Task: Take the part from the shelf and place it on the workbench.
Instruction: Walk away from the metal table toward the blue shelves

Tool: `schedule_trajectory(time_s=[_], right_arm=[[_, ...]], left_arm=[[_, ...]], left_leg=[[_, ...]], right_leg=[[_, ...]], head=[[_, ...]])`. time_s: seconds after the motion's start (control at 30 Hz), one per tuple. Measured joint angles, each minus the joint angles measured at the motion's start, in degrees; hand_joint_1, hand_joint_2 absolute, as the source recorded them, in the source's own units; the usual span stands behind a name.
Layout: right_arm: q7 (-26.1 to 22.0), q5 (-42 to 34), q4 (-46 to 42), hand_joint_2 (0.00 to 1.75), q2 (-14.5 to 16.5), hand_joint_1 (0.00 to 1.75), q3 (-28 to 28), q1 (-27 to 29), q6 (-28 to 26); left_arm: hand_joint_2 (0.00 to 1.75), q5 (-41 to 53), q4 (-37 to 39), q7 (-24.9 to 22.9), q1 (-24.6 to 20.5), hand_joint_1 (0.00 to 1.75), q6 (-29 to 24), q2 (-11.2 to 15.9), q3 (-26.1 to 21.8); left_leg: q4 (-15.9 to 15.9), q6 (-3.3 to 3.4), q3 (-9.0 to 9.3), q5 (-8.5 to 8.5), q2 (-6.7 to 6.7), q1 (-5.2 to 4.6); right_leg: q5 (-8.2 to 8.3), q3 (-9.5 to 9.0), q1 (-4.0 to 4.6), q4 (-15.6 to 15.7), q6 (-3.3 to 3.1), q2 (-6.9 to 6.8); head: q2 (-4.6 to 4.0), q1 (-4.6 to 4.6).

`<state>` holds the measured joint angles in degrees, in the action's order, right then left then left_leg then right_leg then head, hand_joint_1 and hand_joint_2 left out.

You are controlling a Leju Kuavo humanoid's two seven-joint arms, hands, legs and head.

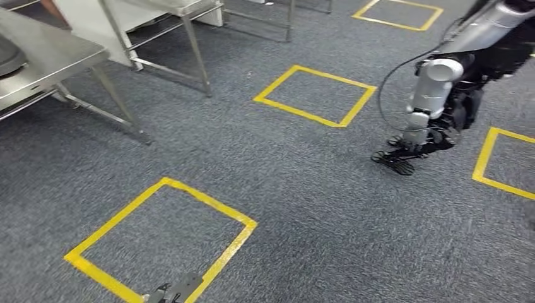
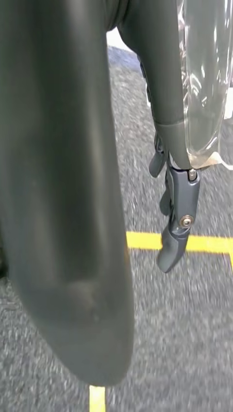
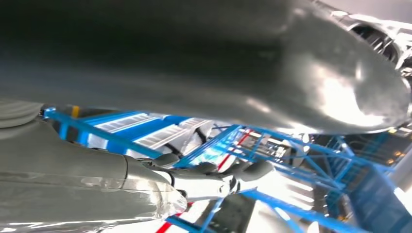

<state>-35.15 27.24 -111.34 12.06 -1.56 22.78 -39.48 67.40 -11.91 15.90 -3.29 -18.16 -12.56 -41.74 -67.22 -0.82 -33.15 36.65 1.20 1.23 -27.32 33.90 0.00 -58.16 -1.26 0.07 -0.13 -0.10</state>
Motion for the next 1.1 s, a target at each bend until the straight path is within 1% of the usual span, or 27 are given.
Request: schedule_trajectory(time_s=[0.03,0.07,0.1,0.13,0.17,0.2,0.23,0.27,0.3,0.37,0.4,0.43,0.5,0.53,0.57,0.6,0.63,0.67,0.73,0.77,0.8,0.87,0.9,0.93,1.0,1.07,1.1], right_arm=[[0.0,0.1,0.0,0.0,0.1,0.0,0.1,0.0,0.0],[0.0,0.1,0.1,0.0,0.1,0.0,0.1,0.0,0.0],[0.0,0.2,0.1,0.0,0.1,0.0,0.2,0.1,0.0],[0.0,0.3,0.1,0.0,0.2,0.0,0.3,0.1,0.0],[0.0,0.4,0.1,0.0,0.2,0.0,0.3,0.2,0.0],[0.0,0.5,0.1,0.0,0.3,0.0,0.3,0.2,0.0],[0.0,0.6,0.1,0.0,0.3,0.0,0.4,0.2,0.0],[0.0,0.7,0.1,0.0,0.3,0.0,0.5,0.2,0.0],[0.0,0.7,0.1,0.0,0.3,0.0,0.6,0.3,0.0],[-0.1,0.8,0.1,0.0,0.4,0.0,0.7,0.4,0.0],[-0.1,0.9,0.1,0.0,0.4,0.0,0.7,0.5,0.0],[0.0,0.9,0.1,0.0,0.4,0.0,0.7,0.5,0.0],[0.0,0.9,0.1,0.0,0.4,0.0,0.8,0.4,0.0],[0.0,0.9,0.1,0.0,0.4,0.0,0.8,0.3,0.0],[0.0,0.8,0.2,0.0,0.4,0.0,0.8,0.3,0.0],[0.0,0.8,0.2,0.0,0.4,0.0,0.8,0.4,0.0],[0.0,0.8,0.2,0.0,0.4,0.0,0.8,0.4,0.0],[0.0,0.8,0.2,0.0,0.4,0.0,0.8,0.4,0.0],[0.1,0.8,0.3,0.0,0.4,0.0,0.8,0.3,0.0],[0.1,0.8,0.3,0.0,0.4,0.0,0.8,0.3,0.0],[0.1,0.8,0.3,0.0,0.4,0.0,0.8,0.3,0.0],[0.1,0.8,0.2,0.0,0.4,0.0,0.8,0.4,0.0],[0.1,0.8,0.2,0.0,0.5,0.0,0.7,0.5,0.0],[0.1,0.9,0.1,0.0,0.5,0.0,0.7,0.5,0.0],[0.1,0.9,0.1,0.0,0.6,0.0,0.8,0.3,0.0],[0.1,0.9,0.2,0.0,0.6,0.0,0.9,0.3,0.0],[0.1,0.9,0.2,0.0,0.7,0.0,0.9,0.3,0.0]], left_arm=[[0.0,0.0,0.0,0.0,0.2,0.0,0.0,0.0,0.0],[0.0,0.0,0.0,0.0,0.3,0.0,0.0,0.0,0.0],[0.0,0.0,0.0,0.0,0.4,0.0,0.0,0.1,-0.1],[0.0,0.0,0.0,0.0,0.5,0.0,0.0,0.1,-0.1],[0.0,0.0,0.0,0.1,0.4,0.0,0.0,0.1,-0.1],[0.0,0.0,0.0,0.1,0.4,0.0,0.0,0.2,-0.1],[0.0,0.0,0.0,0.1,0.4,0.0,0.0,0.2,-0.1],[0.0,0.0,0.0,0.1,0.4,0.0,0.0,0.2,-0.1],[0.0,0.0,0.0,0.1,0.4,0.0,0.1,0.3,-0.1],[0.0,0.1,0.0,0.1,0.4,0.0,0.1,0.3,-0.2],[0.0,0.1,0.0,0.1,0.4,0.0,0.1,0.3,-0.2],[0.0,0.2,0.0,0.2,0.3,0.0,0.1,0.3,-0.2],[0.0,0.2,0.0,0.2,0.2,0.0,0.1,0.3,-0.2],[0.0,0.2,0.0,0.2,0.3,0.0,0.1,0.3,-0.2],[0.0,0.2,0.0,0.2,0.4,0.0,0.1,0.3,-0.2],[0.0,0.2,0.0,0.2,0.4,0.0,0.0,0.4,-0.2],[0.0,0.2,0.0,0.2,0.4,0.0,0.0,0.4,-0.2],[0.0,0.2,0.0,0.2,0.3,0.0,0.0,0.4,-0.2],[0.0,0.2,0.0,0.2,0.2,0.0,0.0,0.4,-0.3],[0.0,0.2,0.0,0.2,0.2,0.0,0.0,0.4,-0.3],[0.0,0.2,0.0,0.2,0.2,0.0,0.0,0.4,-0.3],[0.0,0.2,0.0,0.2,0.1,0.0,0.0,0.3,-0.3],[0.0,0.2,0.0,0.2,0.0,0.0,0.0,0.3,-0.3],[0.0,0.2,0.0,0.2,-0.1,0.0,0.0,0.3,-0.3],[0.0,0.2,0.0,0.2,-0.1,0.0,0.0,0.3,-0.3],[0.0,0.1,0.0,0.1,0.1,0.0,0.0,0.3,-0.4],[0.0,0.0,0.0,0.1,0.3,0.0,0.0,0.3,-0.4]], left_leg=[[-3.9,0.01,-2.1,1.36,-0.5,-0.08],[-6.6,0.03,-3.78,1.86,-0.69,-0.14],[-7.5,0.07,-4.66,1.21,-0.78,-0.17],[-6.0,0.14,-4.5,-0.63,-0.94,-0.14],[-2.6,0.22,-3.43,-3.21,-1.5,-0.06],[1.0,0.31,-2.08,-5.38,-2.88,0.12],[4.3,0.34,-0.86,-6.79,-4.38,0.35],[6.3,0.38,-0.11,-7.34,-5.67,0.46],[7.0,0.47,0.2,-7.14,-6.39,0.46],[7.4,0.85,0.42,-7.08,-5.48,0.32],[7.6,1.14,0.62,-7.1,-4.82,0.35],[7.7,1.44,0.86,-7.09,-4.07,0.41],[7.9,1.91,1.34,-6.85,-2.4,0.33],[7.9,2.02,1.5,-6.67,-1.47,0.24],[7.9,2.05,1.64,-6.48,-0.58,0.19],[7.9,1.99,1.83,-6.25,0.24,0.16],[7.9,1.87,2.1,-6.0,0.97,0.15],[7.9,1.71,2.47,-5.71,1.62,0.16],[8.0,1.24,3.28,-5.09,2.75,0.05],[8.1,0.99,3.55,-4.86,3.23,-0.05],[8.3,0.72,3.78,-4.71,3.7,-0.14],[8.7,0.09,4.28,-4.47,4.56,-0.08],[8.6,-0.2,4.51,-4.1,4.18,0.07],[7.6,-0.36,4.28,-3.3,3.24,0.18],[2.0,-0.32,1.63,-0.31,0.6,0.21],[-5.8,-0.16,-2.75,2.28,-0.43,0.0],[-7.7,-0.06,-4.22,2.18,-0.56,-0.09]], right_leg=[[-0.07,-0.07,0.06,0.0,-0.15,0.74],[-0.14,-0.17,0.11,0.0,-0.23,1.57],[-0.23,-0.31,0.14,0.0,-0.26,2.47],[-0.33,-0.52,0.14,-0.1,-0.21,3.42],[-0.51,-0.77,0.11,-0.2,-0.09,4.31],[-0.73,-0.9,0.08,-0.3,0.11,5.13],[-0.94,-0.87,0.08,-0.6,0.35,5.9],[-1.06,-0.68,0.0,-0.9,0.65,6.57],[-1.08,-0.4,-0.12,-1.0,0.96,7.24],[-1.06,0.0,-0.44,-1.0,1.56,8.39],[-1.36,0.19,-0.42,-1.4,1.82,7.8],[-2.16,0.78,-0.35,-2.8,2.11,6.36],[-5.16,3.73,-0.27,-8.9,2.66,2.35],[-6.73,5.84,-0.39,-12.9,2.9,1.15],[-7.59,7.6,-0.54,-16.0,3.06,0.58],[-7.38,8.45,-0.68,-17.3,3.18,0.32],[-6.06,8.1,-0.77,-16.2,3.21,0.12],[-3.93,6.6,-0.82,-12.9,3.18,-0.29],[-0.81,2.8,-0.42,-5.3,2.83,-2.39],[-0.22,1.67,-0.12,-2.9,2.52,-3.27],[-0.33,1.28,0.23,-1.9,2.16,-3.74],[-0.37,1.29,0.47,-1.6,1.34,-2.75],[-0.33,1.07,0.42,-1.3,0.94,-2.13],[-0.28,0.78,0.32,-0.9,0.49,-1.56],[-0.31,0.3,0.21,-0.5,-0.24,-0.46],[-0.47,0.09,0.34,-0.5,-0.62,1.02],[-0.55,-0.05,0.41,-0.5,-0.69,1.9]], head=[[0.0,-0.07],[0.0,-0.08],[0.0,-0.08],[0.0,-0.09],[0.0,-0.09],[0.0,-0.06],[0.0,-0.03],[0.0,-0.02],[0.0,-0.02],[0.0,-0.06],[0.0,0.02],[0.0,0.12],[0.0,0.29],[0.0,0.31],[0.0,0.31],[0.0,0.31],[0.0,0.3],[0.0,0.3],[0.0,0.29],[0.0,0.26],[0.0,0.22],[0.0,0.17],[0.0,0.16],[0.0,0.12],[0.0,0.01],[0.0,-0.05],[0.0,-0.07]])
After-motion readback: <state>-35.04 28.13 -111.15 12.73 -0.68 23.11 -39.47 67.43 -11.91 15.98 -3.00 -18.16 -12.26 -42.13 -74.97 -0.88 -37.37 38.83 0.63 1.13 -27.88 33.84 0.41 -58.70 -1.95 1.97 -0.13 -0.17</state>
